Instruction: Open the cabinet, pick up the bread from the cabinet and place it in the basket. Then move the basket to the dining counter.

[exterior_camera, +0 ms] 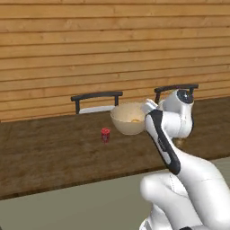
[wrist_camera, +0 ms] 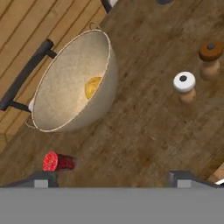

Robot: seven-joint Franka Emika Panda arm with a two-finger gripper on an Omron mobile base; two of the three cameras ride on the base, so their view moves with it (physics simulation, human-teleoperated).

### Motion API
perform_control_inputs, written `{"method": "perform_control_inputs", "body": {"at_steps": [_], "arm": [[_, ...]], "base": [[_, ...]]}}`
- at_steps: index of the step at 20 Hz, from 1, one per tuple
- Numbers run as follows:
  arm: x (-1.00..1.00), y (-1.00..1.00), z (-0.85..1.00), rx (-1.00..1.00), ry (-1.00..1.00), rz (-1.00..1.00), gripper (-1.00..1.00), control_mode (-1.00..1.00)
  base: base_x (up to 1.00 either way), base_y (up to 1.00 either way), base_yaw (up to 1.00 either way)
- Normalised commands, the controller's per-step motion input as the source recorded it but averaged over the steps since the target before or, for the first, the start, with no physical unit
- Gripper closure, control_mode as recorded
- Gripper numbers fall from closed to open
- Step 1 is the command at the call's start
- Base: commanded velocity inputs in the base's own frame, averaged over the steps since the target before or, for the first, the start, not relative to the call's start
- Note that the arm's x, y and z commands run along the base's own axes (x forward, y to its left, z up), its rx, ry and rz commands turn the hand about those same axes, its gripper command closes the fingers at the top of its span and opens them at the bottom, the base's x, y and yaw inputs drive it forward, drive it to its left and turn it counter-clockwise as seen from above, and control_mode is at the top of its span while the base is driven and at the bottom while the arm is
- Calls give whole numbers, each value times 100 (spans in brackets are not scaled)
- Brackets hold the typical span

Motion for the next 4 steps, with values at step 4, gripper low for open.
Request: {"method": "perform_control_inputs", "body": {"at_steps": [4], "arm": [[-100, -7, 24, -25, -32, 36, -100, -100]], "base": [[0, 0, 0]]}}
